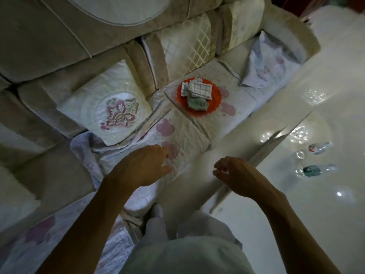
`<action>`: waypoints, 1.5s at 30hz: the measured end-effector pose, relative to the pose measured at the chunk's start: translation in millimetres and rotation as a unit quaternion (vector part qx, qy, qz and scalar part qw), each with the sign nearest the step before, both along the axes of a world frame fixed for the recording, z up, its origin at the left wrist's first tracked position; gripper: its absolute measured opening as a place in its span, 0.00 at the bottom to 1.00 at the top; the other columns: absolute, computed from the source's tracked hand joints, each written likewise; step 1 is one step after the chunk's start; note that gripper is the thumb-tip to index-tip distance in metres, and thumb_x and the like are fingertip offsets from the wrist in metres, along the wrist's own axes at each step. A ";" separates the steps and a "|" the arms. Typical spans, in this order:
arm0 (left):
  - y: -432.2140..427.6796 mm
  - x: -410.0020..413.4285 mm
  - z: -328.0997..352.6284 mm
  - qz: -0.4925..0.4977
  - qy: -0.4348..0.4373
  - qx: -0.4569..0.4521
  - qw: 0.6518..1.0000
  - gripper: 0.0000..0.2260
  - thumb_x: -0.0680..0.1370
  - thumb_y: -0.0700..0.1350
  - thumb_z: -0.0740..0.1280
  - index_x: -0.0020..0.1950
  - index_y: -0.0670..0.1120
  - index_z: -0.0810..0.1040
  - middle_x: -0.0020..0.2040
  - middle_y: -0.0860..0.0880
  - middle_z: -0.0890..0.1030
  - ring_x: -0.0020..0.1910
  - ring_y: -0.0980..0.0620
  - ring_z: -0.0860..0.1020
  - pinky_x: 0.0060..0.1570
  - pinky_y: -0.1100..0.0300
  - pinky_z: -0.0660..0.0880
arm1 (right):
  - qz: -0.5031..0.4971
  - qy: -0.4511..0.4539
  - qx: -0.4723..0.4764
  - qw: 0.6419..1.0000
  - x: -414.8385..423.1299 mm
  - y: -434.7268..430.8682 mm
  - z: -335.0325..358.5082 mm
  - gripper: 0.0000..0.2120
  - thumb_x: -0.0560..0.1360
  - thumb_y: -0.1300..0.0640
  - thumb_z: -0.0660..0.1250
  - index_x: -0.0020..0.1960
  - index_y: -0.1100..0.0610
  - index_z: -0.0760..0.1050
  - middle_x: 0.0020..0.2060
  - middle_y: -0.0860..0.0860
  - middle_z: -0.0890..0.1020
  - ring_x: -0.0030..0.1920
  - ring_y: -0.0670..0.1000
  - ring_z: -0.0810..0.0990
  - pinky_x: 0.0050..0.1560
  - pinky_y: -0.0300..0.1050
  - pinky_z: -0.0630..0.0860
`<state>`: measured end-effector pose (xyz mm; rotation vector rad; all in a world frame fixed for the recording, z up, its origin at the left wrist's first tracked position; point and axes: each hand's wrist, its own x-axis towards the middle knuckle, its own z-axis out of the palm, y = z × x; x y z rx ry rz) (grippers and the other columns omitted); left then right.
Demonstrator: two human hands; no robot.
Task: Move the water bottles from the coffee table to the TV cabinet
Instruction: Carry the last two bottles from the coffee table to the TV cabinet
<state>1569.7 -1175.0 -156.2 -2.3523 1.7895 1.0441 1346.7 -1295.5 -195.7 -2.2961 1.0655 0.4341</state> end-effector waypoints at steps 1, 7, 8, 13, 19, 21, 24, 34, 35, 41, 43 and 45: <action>-8.9 2.9 2.1 -0.015 0.004 -0.006 1.000 0.19 0.79 0.54 0.62 0.67 0.49 0.69 0.65 0.50 0.74 0.61 0.51 0.74 0.54 0.63 0.67 | -0.018 0.002 -0.001 1.000 -1.4 -1.4 1.2 0.18 0.80 0.49 0.60 0.66 0.56 0.73 0.59 0.51 0.78 0.55 0.48 0.78 0.57 0.40 0.75; -72.2 0.7 0.4 -0.108 0.001 -0.023 0.994 0.18 0.78 0.55 0.62 0.65 0.48 0.71 0.66 0.49 0.73 0.60 0.50 0.74 0.53 0.63 0.66 | -0.114 0.006 -0.012 0.993 -20.8 -19.0 0.0 0.17 0.79 0.48 0.61 0.63 0.55 0.75 0.57 0.50 0.80 0.52 0.46 0.78 0.54 0.39 0.75; -84.0 -3.3 -0.1 -0.121 -0.005 -0.028 0.992 0.17 0.78 0.55 0.61 0.63 0.48 0.72 0.65 0.48 0.74 0.59 0.50 0.75 0.53 0.61 0.69 | -0.129 0.006 -0.013 0.992 -25.6 -22.5 -0.2 0.17 0.79 0.48 0.61 0.63 0.55 0.75 0.57 0.50 0.80 0.52 0.46 0.78 0.54 0.40 0.76; -140.3 -26.8 4.6 -0.178 -0.010 -0.023 0.984 0.20 0.78 0.56 0.62 0.68 0.50 0.70 0.67 0.49 0.72 0.65 0.49 0.70 0.59 0.59 0.67 | -0.200 0.006 -0.018 0.980 -48.6 -49.2 -2.7 0.17 0.79 0.47 0.61 0.63 0.55 0.75 0.58 0.50 0.80 0.54 0.48 0.79 0.55 0.40 0.76; -222.6 -58.3 4.8 -0.257 -0.033 -0.017 0.966 0.22 0.78 0.56 0.63 0.69 0.48 0.69 0.68 0.49 0.72 0.63 0.50 0.72 0.60 0.58 0.68 | -0.260 -0.010 -0.008 0.966 -75.1 -108.5 -9.4 0.16 0.79 0.48 0.62 0.62 0.56 0.76 0.58 0.52 0.80 0.55 0.49 0.79 0.56 0.40 0.74; -252.6 -75.9 7.7 -0.273 -0.037 -0.015 0.961 0.21 0.78 0.55 0.63 0.68 0.48 0.70 0.67 0.48 0.73 0.62 0.50 0.73 0.59 0.57 0.69 | -0.276 -0.016 0.001 0.961 -84.7 -130.4 -7.3 0.16 0.79 0.48 0.62 0.61 0.57 0.76 0.57 0.52 0.81 0.54 0.49 0.80 0.55 0.40 0.75; -295.5 -105.9 9.9 -0.305 -0.045 -0.022 0.951 0.22 0.77 0.57 0.63 0.68 0.49 0.70 0.66 0.49 0.74 0.62 0.50 0.73 0.61 0.55 0.71 | -0.295 -0.035 0.000 0.955 -102.7 -161.3 -4.6 0.17 0.79 0.49 0.62 0.62 0.57 0.76 0.57 0.52 0.80 0.54 0.50 0.80 0.55 0.40 0.74; -402.0 -172.8 7.1 -0.400 -0.067 -0.007 0.914 0.22 0.78 0.57 0.62 0.69 0.50 0.68 0.67 0.50 0.73 0.63 0.51 0.73 0.61 0.57 0.69 | -0.411 -0.015 0.025 0.911 -173.2 -219.9 -15.8 0.16 0.79 0.48 0.63 0.61 0.57 0.77 0.56 0.53 0.81 0.53 0.50 0.80 0.54 0.41 0.75; -413.4 -175.9 6.0 -0.407 -0.069 -0.005 0.911 0.22 0.78 0.57 0.62 0.69 0.50 0.69 0.67 0.49 0.73 0.62 0.51 0.73 0.61 0.56 0.69 | -0.423 -0.014 0.027 0.906 -176.7 -225.2 -16.0 0.16 0.79 0.48 0.63 0.60 0.57 0.77 0.56 0.53 0.81 0.52 0.50 0.79 0.54 0.40 0.75; -489.1 -194.8 -3.3 -0.451 -0.058 -0.012 0.890 0.21 0.77 0.57 0.63 0.67 0.50 0.69 0.66 0.49 0.73 0.62 0.51 0.74 0.60 0.56 0.71 | -0.467 0.009 0.026 0.884 -189.5 -269.6 -9.2 0.17 0.79 0.47 0.62 0.62 0.56 0.76 0.59 0.52 0.81 0.55 0.50 0.80 0.59 0.42 0.75; -514.5 -199.7 -6.7 -0.476 -0.053 -0.010 0.878 0.21 0.77 0.57 0.63 0.68 0.50 0.69 0.66 0.49 0.74 0.61 0.50 0.74 0.59 0.56 0.71 | -0.483 0.020 0.026 0.875 -191.4 -286.6 -5.2 0.18 0.79 0.47 0.62 0.63 0.56 0.76 0.60 0.52 0.80 0.56 0.50 0.79 0.60 0.44 0.75; -538.0 -203.2 -8.3 -0.492 -0.043 -0.011 0.870 0.21 0.77 0.57 0.62 0.68 0.50 0.68 0.66 0.49 0.74 0.61 0.51 0.74 0.56 0.57 0.70 | -0.498 0.025 0.021 0.867 -191.4 -303.0 -2.6 0.18 0.79 0.47 0.62 0.63 0.56 0.76 0.60 0.52 0.80 0.56 0.49 0.79 0.60 0.43 0.74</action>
